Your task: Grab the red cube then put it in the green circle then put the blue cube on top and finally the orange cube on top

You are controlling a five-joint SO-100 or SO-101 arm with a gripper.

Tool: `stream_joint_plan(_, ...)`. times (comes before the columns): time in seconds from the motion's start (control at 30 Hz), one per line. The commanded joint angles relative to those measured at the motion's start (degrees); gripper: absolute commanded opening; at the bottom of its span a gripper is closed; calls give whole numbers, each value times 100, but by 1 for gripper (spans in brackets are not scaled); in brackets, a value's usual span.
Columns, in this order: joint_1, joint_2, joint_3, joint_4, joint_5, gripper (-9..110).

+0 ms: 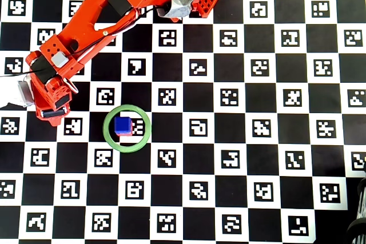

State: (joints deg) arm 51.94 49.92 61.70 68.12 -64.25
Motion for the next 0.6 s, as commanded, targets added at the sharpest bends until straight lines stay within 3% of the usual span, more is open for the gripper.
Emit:
stream_joint_plan(0.0,-123,853,-492,316,35,10)
stream_joint_plan(0.57,-62,1978,-1257,1626,97,10)
